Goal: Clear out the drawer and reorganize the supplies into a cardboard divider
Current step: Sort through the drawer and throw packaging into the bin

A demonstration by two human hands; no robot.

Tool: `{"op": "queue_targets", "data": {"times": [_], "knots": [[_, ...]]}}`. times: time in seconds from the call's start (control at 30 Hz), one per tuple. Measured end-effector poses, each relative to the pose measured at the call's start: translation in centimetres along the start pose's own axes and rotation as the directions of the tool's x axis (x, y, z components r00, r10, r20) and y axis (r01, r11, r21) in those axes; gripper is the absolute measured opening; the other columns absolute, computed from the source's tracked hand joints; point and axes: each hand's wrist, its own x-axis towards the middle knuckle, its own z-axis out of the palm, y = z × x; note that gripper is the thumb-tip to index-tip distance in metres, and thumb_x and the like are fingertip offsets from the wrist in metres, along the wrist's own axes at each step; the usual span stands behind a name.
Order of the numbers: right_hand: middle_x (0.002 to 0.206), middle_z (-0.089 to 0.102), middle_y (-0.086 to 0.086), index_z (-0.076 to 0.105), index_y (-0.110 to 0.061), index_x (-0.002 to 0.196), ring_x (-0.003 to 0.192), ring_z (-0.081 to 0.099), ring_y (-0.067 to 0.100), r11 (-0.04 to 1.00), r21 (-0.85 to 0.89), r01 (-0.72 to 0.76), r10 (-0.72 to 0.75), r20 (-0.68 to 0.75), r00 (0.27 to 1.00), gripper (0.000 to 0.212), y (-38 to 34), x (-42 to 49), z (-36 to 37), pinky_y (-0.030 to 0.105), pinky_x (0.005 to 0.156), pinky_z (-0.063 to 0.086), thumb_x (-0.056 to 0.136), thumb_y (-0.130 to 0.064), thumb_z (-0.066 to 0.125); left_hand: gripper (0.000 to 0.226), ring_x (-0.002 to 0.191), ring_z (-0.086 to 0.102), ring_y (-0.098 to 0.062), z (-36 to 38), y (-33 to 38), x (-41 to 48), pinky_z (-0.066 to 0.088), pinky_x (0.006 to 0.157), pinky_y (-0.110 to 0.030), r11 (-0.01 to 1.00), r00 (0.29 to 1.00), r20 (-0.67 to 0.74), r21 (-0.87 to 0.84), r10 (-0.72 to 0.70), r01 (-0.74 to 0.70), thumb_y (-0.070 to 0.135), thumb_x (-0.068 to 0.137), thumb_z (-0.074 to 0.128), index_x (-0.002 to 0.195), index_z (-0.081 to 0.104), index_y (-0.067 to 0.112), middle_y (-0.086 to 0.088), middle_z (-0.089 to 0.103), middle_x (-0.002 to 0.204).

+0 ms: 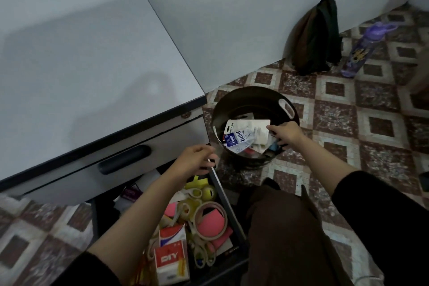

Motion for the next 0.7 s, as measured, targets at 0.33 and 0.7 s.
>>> {"op": "queue_targets", "data": {"times": [0.33,0.7], "knots": [[0.061,0.055,0.007,0.059,-0.006,0.069,0.041,0.050,0.014,0.949,-0.020,0.314,-0.309,0.135,0.942,0.020,-3.8,-10.2,5.4,0.021,0.041,0.039,0.088,-0.003,0.055,0.019,0.084,0.063,-0.018,-3.9,-4.3,-7.1,0.049,0.081,-0.031,0.995,0.995,-0.098,-0.096,0.006,-0.015,0.016,0.098,0.044,0.091,0.058,0.005,-0.007,0.068,0.096],[0.054,0.055,-0.006,0.056,-0.022,0.055,0.034,0.049,-0.006,0.819,-0.228,0.527,-0.445,0.327,0.834,0.035,0.9,-15.9,13.1,0.006,0.039,0.035,0.083,-0.002,0.061,0.023,0.079,0.061,-0.017,-9.6,-14.0,-13.6,0.047,0.070,-0.028,0.977,0.943,-0.318,-0.212,-0.097,0.029,0.012,0.097,0.042,0.084,0.060,0.008,-0.006,0.066,0.088]]}}
